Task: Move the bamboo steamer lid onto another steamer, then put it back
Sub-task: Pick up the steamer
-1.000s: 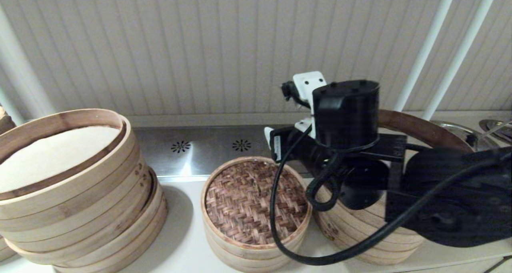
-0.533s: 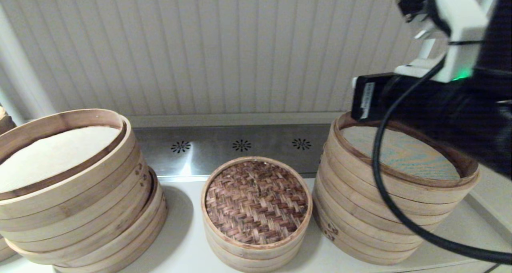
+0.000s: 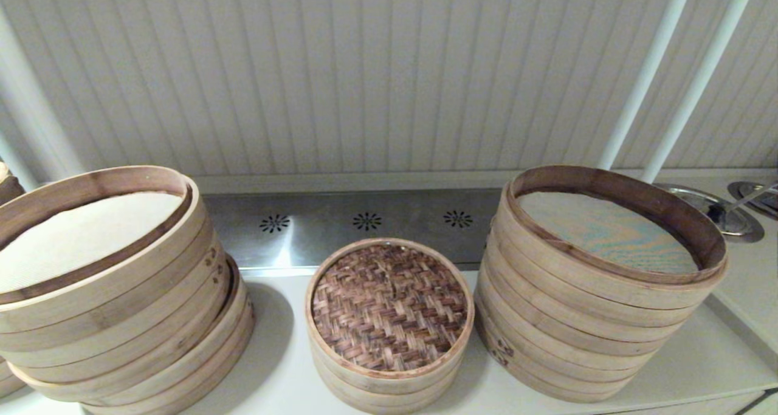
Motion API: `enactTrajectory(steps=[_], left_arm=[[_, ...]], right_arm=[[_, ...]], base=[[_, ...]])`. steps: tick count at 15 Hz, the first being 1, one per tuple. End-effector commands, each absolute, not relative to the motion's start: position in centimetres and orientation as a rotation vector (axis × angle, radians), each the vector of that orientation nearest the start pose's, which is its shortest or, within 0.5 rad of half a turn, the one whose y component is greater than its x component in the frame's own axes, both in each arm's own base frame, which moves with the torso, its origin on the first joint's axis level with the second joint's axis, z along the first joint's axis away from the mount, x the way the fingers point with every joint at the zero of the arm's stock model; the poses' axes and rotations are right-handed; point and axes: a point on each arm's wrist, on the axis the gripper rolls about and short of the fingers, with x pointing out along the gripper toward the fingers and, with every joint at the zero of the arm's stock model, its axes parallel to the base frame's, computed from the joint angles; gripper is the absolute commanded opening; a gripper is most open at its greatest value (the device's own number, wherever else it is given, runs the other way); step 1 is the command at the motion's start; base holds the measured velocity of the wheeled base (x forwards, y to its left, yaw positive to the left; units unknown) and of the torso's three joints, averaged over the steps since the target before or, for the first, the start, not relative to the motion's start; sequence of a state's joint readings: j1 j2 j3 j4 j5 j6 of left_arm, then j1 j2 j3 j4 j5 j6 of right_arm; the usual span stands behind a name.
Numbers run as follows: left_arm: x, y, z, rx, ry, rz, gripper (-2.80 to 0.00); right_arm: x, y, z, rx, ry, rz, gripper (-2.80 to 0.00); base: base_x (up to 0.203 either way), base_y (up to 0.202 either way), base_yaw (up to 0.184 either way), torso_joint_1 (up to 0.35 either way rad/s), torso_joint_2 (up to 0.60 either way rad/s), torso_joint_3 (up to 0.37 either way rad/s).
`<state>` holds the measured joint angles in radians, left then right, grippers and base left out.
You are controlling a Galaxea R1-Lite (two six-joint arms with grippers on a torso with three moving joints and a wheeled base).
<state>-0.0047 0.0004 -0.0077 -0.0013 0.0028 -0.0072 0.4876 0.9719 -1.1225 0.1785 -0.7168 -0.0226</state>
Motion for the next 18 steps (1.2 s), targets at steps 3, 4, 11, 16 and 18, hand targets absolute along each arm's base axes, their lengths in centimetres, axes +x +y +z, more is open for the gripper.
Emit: enactTrajectory(steps=[3, 4, 11, 16, 18], left_arm=[[-2.3, 0.0, 7.8, -0.008, -0.009, -0.002, -2.8], [-2.3, 0.0, 7.8, -0.008, -0.009, -0.002, -2.8], [-2.3, 0.0, 7.8, -0.008, -0.009, -0.002, -2.8], [-2.3, 0.0, 7.8, -0.008, -0.009, -0.002, -2.8], [-2.3, 0.0, 7.8, -0.008, -0.009, -0.002, -2.8]], right_arm=[[0.3, -1.5, 29.4, -0.048, 0.027, -0.409, -2.8], [-0.9, -1.8, 27.4, -0.061, 0.043, -0.441, -2.8], [-2.5, -1.4, 17.6, 0.051, 0.111, -0.301, -2.8], [-1.8, -0.2, 14.7, 0.105, 0.174, -0.211, -2.8], [-1.2, -0.3, 13.4, 0.07, 0.128, -0.115, -2.8]], base=[[0.0, 0.0, 0.0, 0.0, 0.0, 0.0], [0.0, 0.0, 0.0, 0.0, 0.0, 0.0], [0.0, 0.0, 0.0, 0.0, 0.0, 0.0], [0.0, 0.0, 0.0, 0.0, 0.0, 0.0], [0.0, 0.0, 0.0, 0.0, 0.0, 0.0]])
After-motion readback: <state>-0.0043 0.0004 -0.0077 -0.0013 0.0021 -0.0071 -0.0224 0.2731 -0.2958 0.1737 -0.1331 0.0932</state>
